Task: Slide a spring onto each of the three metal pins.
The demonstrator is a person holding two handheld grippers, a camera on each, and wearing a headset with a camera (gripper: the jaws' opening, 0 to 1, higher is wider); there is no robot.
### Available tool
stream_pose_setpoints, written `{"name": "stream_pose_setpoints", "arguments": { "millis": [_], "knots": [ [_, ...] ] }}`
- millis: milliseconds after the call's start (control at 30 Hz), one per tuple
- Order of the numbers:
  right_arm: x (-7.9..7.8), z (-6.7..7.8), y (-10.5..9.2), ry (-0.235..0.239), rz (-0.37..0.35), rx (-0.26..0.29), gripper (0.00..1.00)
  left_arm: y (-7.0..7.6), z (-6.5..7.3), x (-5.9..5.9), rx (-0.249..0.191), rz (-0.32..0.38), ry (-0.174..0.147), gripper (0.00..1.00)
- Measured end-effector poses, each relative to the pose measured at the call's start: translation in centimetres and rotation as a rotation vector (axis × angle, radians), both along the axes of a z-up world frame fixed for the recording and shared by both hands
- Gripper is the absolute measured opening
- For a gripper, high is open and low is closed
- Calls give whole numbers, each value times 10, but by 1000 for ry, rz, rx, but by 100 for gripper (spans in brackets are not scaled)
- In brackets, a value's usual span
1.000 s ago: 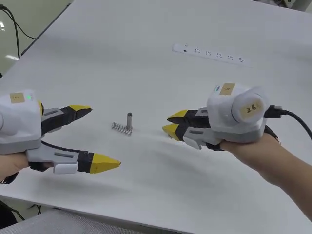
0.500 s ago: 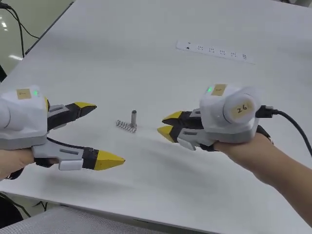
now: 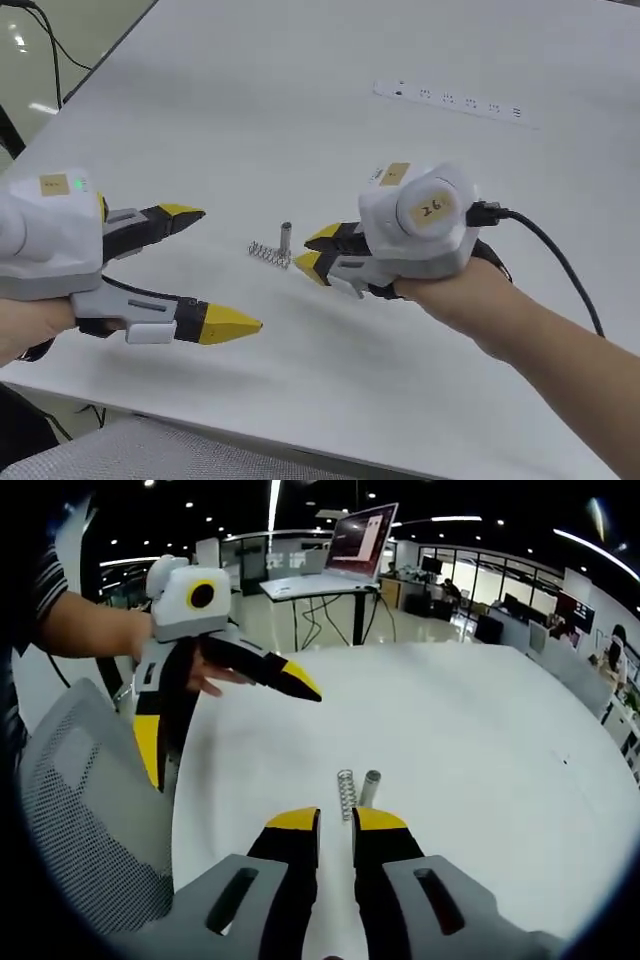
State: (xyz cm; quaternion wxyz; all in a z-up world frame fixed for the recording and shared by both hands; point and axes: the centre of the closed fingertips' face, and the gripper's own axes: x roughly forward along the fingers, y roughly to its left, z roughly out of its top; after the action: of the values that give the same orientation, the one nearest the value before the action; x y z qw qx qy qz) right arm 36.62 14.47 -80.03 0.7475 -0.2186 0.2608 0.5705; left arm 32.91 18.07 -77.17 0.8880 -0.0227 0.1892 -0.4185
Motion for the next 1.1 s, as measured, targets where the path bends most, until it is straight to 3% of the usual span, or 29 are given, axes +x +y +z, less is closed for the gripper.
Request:
{"name": "stream_pose_setpoints", "arguments": {
  "millis": [167,500,800,1000,1067,1100],
  "knots": [
    [8,-13,3,11,-23,-41,11,2,-1,0,-5,5,2,96],
    [17,-34,5,67,-79,-73,13,7,-3,0,-9,15,8,96],
    [8,-37,3,91,-78,-69,12,8,-6,0,-10,17,15,96],
    [-6,-32,11,59,-16,-54,12,7,-8,0,-15,18,17,95],
    [-8,-31,15,28,11,-72,12,7,-8,-1,-15,17,18,95],
    [-6,-29,17,-16,36,-84,12,7,-9,-1,-16,17,18,95]
  ]
}}
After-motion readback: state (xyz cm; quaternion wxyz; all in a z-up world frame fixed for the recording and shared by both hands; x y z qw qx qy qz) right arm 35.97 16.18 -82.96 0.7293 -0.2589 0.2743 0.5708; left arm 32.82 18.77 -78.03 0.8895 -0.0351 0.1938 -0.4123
